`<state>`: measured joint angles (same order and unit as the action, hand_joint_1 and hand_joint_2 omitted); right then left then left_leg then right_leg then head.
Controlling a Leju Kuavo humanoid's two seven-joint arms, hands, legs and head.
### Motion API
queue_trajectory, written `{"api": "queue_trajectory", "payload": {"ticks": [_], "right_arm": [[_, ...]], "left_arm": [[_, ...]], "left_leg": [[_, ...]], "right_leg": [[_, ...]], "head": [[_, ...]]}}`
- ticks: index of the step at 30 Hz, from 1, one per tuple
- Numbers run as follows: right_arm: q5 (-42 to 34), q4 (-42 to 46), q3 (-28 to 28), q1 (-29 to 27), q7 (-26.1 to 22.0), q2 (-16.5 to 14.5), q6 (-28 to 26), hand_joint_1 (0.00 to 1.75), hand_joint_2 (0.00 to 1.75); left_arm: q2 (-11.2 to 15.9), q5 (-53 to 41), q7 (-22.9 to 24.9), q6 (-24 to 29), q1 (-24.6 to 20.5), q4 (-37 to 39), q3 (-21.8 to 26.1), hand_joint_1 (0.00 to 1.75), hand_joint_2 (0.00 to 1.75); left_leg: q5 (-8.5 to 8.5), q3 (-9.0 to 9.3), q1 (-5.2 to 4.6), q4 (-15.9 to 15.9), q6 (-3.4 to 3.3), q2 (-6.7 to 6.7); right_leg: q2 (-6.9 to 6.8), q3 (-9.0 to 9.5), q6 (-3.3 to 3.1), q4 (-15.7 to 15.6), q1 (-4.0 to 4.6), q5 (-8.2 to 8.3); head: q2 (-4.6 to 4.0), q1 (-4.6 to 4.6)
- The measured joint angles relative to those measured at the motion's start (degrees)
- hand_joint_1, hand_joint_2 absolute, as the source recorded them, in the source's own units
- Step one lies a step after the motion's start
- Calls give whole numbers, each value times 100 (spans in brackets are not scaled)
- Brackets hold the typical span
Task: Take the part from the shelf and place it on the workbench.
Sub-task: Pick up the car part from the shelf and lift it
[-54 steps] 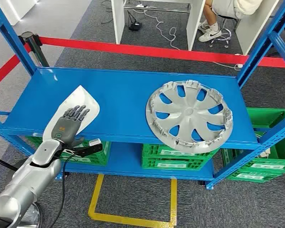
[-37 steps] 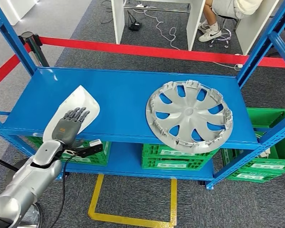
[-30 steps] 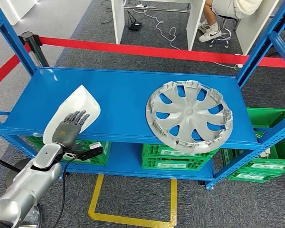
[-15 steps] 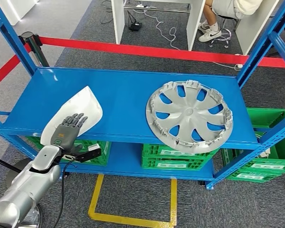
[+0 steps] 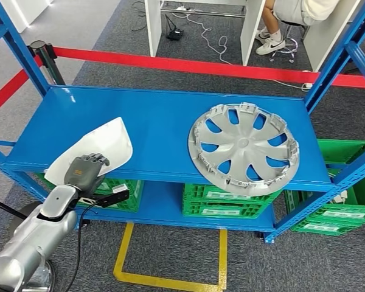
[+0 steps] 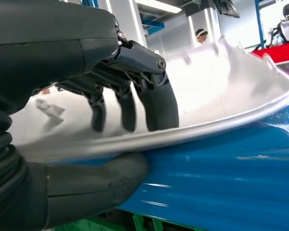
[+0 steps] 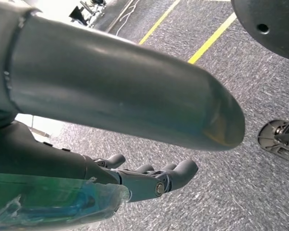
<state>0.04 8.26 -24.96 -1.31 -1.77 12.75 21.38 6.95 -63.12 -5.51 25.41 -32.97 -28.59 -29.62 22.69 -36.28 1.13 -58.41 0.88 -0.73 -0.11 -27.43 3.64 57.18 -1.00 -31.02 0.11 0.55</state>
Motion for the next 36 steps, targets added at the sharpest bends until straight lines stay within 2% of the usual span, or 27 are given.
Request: {"api": "queue_trajectory", "payload": {"ticks": [6,17,27,36], "right_arm": [[2,0,0,4,-2,-1,0,0,0],[29,0,-2,0,-56,-1,-2,0,0],[22,0,-2,-10,-125,-1,-28,0,0],[-1,0,0,-61,-161,-1,-43,0,0]], "left_arm": [[20,-233,169,196,-83,0,-15,175,175],[187,-1084,623,1080,-299,0,-193,175,175],[342,-1225,544,1416,-556,-273,-269,175,175],[593,-1113,240,1400,-743,-1296,-196,175,175]], "left_leg": [[-27,0,0,6,-2,-8],[-34,-2,0,5,-5,-7],[-33,-10,0,7,-5,-6],[-33,-16,0,7,-5,-6]], "right_leg": [[-6,2,-5,4,2,12],[1,-9,2,5,-1,27],[2,-20,1,6,-1,26],[2,-24,2,7,-1,26]], "head": [[0,0],[0,0],[0,1],[0,0]]}}
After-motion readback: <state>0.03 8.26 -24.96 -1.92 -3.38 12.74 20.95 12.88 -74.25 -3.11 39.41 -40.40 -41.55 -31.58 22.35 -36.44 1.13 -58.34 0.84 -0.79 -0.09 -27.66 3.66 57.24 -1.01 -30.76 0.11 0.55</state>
